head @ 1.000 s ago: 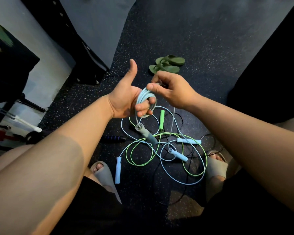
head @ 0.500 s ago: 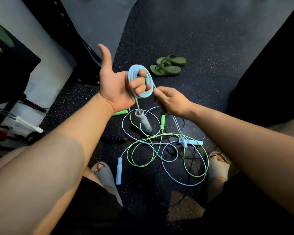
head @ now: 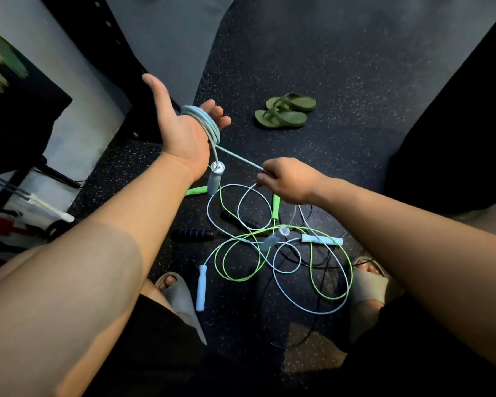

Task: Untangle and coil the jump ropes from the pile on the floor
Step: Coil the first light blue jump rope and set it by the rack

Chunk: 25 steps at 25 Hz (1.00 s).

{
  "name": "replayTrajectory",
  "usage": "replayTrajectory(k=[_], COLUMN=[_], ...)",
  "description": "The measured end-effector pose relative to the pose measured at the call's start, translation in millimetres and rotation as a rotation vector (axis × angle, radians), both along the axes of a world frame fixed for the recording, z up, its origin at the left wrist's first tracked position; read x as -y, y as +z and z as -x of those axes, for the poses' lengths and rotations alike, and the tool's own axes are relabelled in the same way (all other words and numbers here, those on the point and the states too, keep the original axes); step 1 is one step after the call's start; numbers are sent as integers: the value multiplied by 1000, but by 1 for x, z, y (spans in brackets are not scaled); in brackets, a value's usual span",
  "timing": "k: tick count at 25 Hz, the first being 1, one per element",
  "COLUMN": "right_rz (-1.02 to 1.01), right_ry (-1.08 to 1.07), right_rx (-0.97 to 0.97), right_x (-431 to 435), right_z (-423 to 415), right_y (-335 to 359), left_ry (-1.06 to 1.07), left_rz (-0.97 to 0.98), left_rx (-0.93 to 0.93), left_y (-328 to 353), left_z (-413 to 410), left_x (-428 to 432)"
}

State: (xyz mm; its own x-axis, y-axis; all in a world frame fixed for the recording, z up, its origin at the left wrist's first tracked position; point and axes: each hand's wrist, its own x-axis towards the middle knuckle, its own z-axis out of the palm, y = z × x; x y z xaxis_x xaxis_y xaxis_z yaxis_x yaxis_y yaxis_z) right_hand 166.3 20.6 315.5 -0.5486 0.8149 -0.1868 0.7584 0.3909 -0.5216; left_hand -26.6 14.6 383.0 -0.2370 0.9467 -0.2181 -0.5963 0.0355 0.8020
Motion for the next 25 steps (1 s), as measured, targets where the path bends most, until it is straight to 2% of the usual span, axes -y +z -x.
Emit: replayTrajectory(k=[4, 6, 8, 11, 13, 16, 19, 22, 25], right_rz=[-195, -294, -353, -397, -350, -223, -189, -136, -6], right_ry=[153, 176, 168, 130, 89, 21, -72, -158, -209], right_rx=[-155, -192, -232, -347, -422, -562, -628, -584, -466], right_x=[9, 12, 12, 6, 0, -6, -11, -15, -17], right_z=[3, 4, 4, 1, -5, -9, -12, -16, -19], right_y=[18, 22, 26, 32, 33, 34, 30, 22, 8], left_ry=[28, -61, -236, -678, -904, -1013, -1106, -1073, -911], left_rz=[98, 179, 256, 270, 261, 263, 271, 247, 183], left_rx=[-156, -340, -524, -640, -647, -566, -462, -339, -209], left_y=[-12, -17, -22, -20, -16, -6, 1, 8, 12], left_z=[3, -2, -6, -11, -16, -20, -18, -19, -13], left_x=[-6, -5, -1, 7, 13, 19, 20, 25, 22])
